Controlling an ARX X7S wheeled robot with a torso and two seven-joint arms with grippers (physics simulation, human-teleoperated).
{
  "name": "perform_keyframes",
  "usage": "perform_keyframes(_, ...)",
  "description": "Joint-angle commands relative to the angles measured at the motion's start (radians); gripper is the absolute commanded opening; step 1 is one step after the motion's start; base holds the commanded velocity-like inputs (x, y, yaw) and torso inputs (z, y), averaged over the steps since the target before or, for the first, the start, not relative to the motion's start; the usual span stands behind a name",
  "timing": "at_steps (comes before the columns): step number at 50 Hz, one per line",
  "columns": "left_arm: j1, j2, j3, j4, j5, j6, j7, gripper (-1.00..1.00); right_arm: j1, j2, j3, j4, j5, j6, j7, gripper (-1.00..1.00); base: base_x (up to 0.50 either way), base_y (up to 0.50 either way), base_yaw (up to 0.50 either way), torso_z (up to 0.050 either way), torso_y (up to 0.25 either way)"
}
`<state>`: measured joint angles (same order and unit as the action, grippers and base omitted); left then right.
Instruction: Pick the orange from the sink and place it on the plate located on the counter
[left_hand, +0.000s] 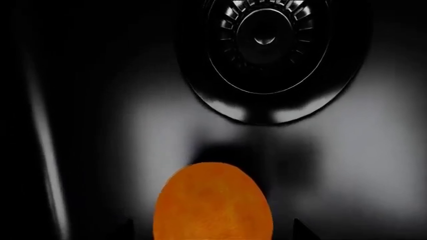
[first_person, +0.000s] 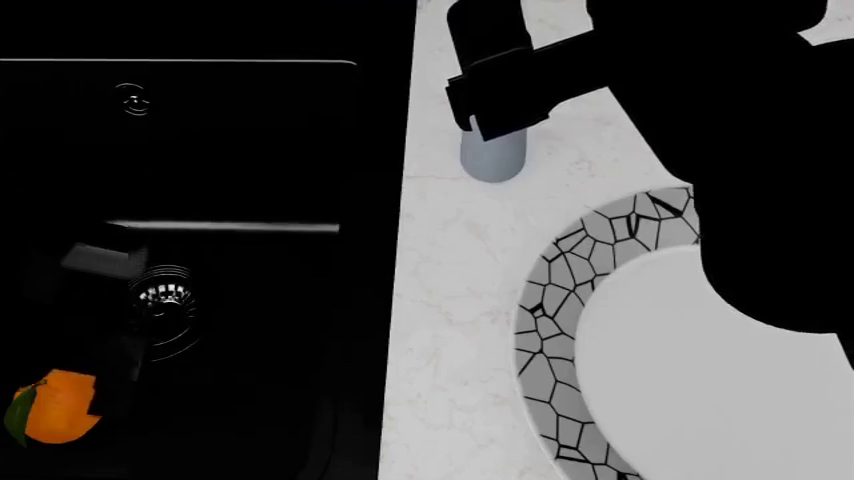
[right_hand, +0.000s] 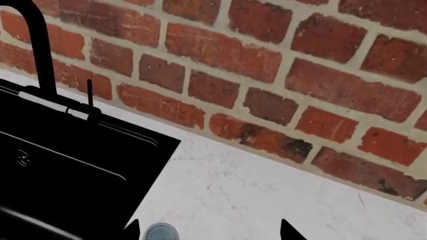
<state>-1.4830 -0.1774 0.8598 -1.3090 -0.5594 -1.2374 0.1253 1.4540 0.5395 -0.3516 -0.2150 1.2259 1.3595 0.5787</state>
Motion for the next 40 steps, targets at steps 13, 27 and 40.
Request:
perform_keyframes(13,0.058,0.026,-0.302,0.001,0.502,-0.026,0.191,-1.0,-0.006,0.0,-0.01,0.001,-0.013,-0.008,-0.01,1.0,0.0,0.0,0.0,0.0,0.0)
perform_keyframes(27,0.046,-0.007,-0.336,0.172,0.53,-0.082,0.19,-1.0,-0.002,0.005,-0.011,0.0,0.003,-0.008,0.0,1.0,0.0,0.0,0.0,0.0,0.0)
perform_keyframes(40,0.194,-0.338,-0.337,0.871,-0.485,-0.332,-0.705,-1.0,0.007,0.016,-0.002,-0.005,0.029,0.0,0.019,1.0,0.0,0.0,0.0,0.0,0.0)
